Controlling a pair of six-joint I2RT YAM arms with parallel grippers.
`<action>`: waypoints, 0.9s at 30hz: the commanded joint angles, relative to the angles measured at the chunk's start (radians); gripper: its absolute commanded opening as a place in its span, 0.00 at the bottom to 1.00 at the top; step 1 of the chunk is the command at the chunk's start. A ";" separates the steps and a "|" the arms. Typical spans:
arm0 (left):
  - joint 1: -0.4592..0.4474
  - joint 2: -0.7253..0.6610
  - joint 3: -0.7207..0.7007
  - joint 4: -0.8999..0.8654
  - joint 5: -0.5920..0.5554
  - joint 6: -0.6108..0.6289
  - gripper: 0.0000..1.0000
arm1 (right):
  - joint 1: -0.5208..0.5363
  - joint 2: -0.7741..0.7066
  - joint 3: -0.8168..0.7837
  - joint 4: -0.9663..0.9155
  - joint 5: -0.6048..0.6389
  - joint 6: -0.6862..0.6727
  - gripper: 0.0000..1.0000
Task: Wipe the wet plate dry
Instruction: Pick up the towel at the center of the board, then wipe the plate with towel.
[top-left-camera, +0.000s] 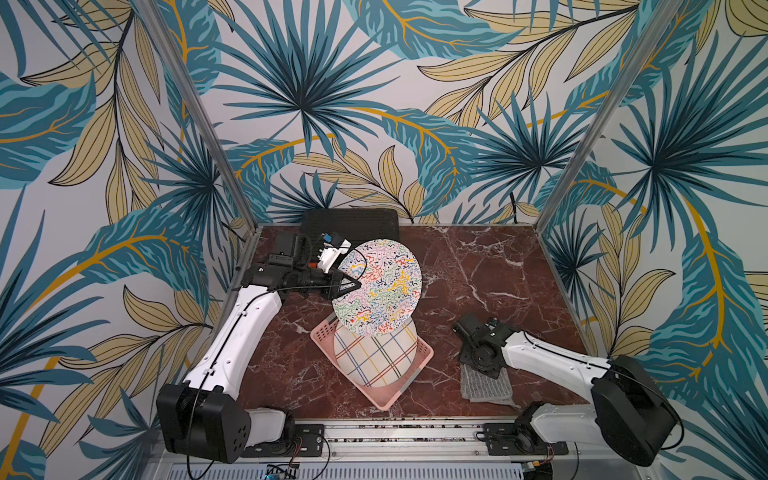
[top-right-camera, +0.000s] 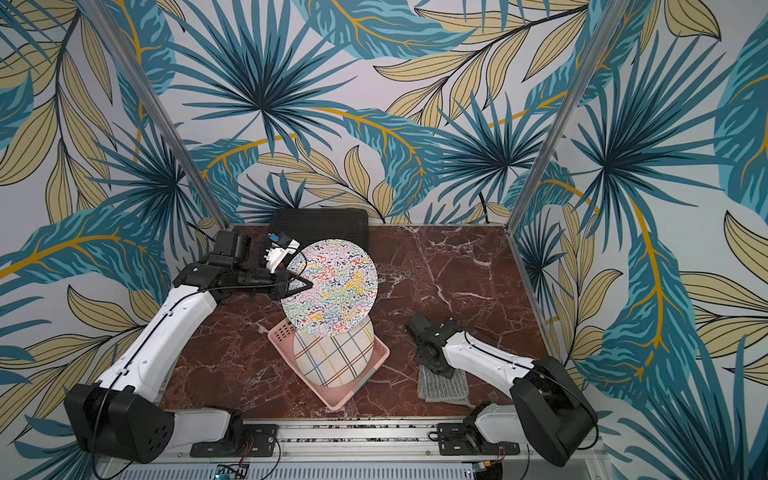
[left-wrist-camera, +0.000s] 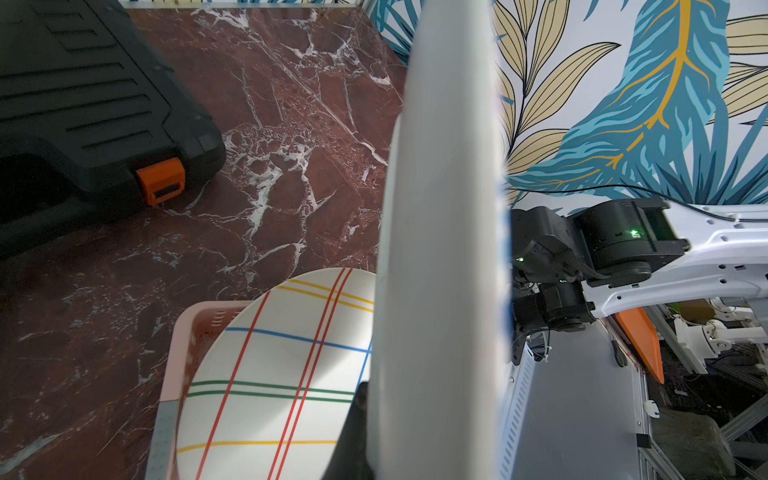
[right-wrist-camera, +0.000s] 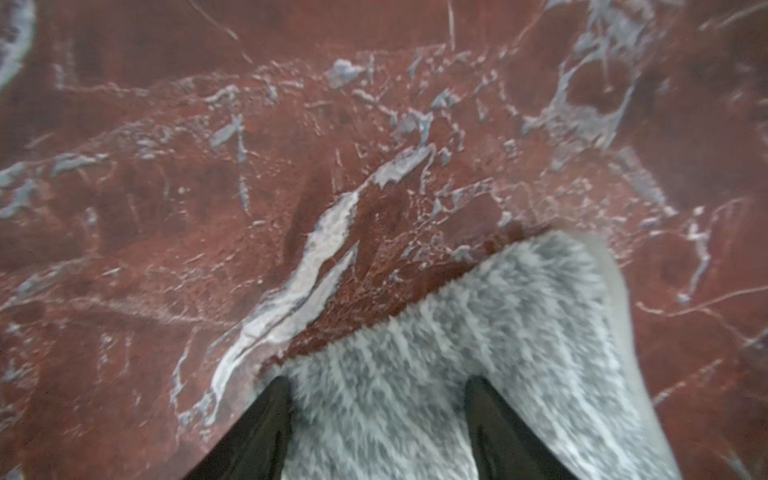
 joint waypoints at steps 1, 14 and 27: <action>0.005 -0.035 -0.012 0.059 0.048 -0.009 0.00 | 0.005 0.010 -0.053 0.088 -0.014 0.036 0.58; 0.005 -0.044 -0.053 0.111 0.048 -0.046 0.00 | 0.006 -0.401 0.128 0.039 0.014 -0.306 0.00; -0.002 -0.027 -0.058 0.119 0.070 -0.042 0.00 | 0.274 -0.012 0.842 0.159 -0.158 -0.645 0.00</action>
